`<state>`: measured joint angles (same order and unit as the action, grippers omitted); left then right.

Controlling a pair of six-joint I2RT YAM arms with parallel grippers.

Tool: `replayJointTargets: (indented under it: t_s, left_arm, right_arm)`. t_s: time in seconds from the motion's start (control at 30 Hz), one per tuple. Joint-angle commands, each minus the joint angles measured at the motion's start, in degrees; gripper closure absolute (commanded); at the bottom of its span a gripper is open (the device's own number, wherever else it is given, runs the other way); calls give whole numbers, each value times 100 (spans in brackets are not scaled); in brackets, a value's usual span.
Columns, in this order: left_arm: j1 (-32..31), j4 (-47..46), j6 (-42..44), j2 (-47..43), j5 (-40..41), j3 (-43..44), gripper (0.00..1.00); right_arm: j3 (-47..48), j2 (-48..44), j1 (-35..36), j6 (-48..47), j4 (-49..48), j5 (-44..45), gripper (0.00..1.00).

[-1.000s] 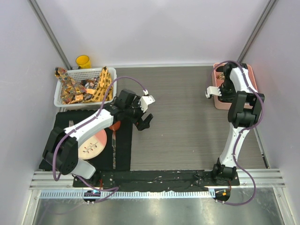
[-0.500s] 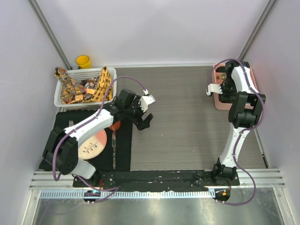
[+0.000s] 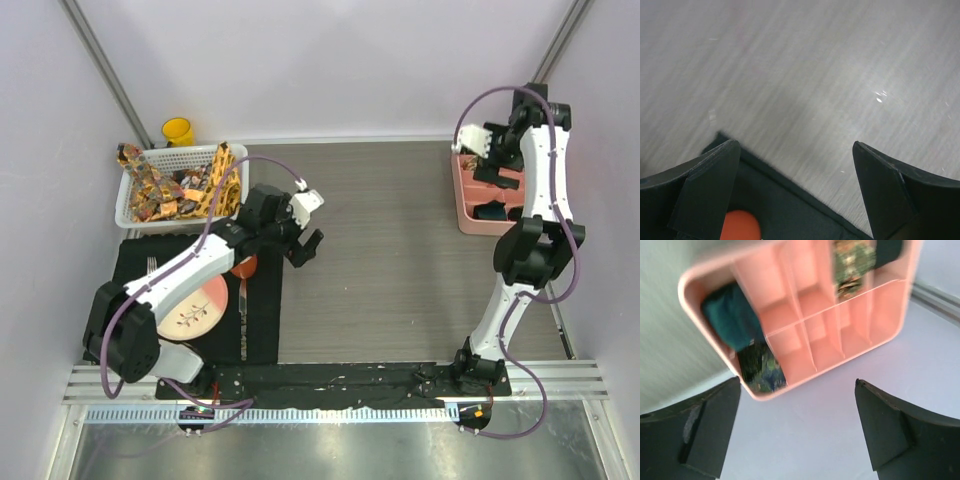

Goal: Roll the ties
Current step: Reset both arms

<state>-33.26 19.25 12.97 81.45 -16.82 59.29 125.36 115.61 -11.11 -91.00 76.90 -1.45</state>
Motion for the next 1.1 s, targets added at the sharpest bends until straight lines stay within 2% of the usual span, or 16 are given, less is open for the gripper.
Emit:
replayJointTargets:
  t_s: [0.0,0.03,0.07,0.1,0.13,0.17,0.2,0.23,0.3,0.43,0.57,0.67,0.73,0.87,1.07]
  left_arm:
    - [100,-256,-681,-630,1232,758,0]
    - [100,-37,-691,-639,1408,934,0]
    - [109,409,-665,-587,1810,1318,0]
    - [126,683,-621,-543,1883,1531,0]
    - [170,1373,-464,-447,1858,1768,0]
    - [231,1719,-410,-367,1536,2293,0]
    - [432,1975,-401,-245,1341,2507,0]
    - [564,2317,-496,-209,1174,2822,0]
    - [907,2478,-681,-174,970,3018,0]
    - [1154,2654,-1146,-112,1294,3072,0]
    - [1155,2742,-1453,-103,1523,2598,0]
    - [1155,2901,-1534,-94,1647,2167,0]
    - [1163,2822,-1570,-155,1944,1817,0]
    - [1155,2716,-1649,-208,2016,1507,0]
    - [1155,2593,-1675,-314,2252,1498,0]
  right_arm:
    - [682,-469,-14,2793,-558,-1452,0]
    - [622,-609,-14,3782,-763,-1689,0]
    - [552,-714,-14,4209,-956,-2127,1]
    - [359,-794,-14,4553,-1236,-2453,0]
    - [210,-995,-14,5157,-1352,-2796,1]
    - [34,-1092,-14,5467,-1519,-3495,0]
    - [-394,-1189,21,5897,-1947,-3780,0]
    - [-625,-1295,91,6788,-2230,-3957,0]
    - [-1161,-1462,467,7437,-2636,-3828,0]
    - [-2259,-1725,1338,7509,-2671,-2941,0]
    - [-4189,-2358,2051,7904,-3662,-2133,0]
    - [-5123,-2763,2569,7992,-4129,-1640,0]
    - [-5451,-3017,2737,8142,-4271,-1498,0]
    - [-6057,-3387,2843,8169,-4386,-1463,1]
    - [-6024,-3756,2834,7984,-4254,-1340,1]
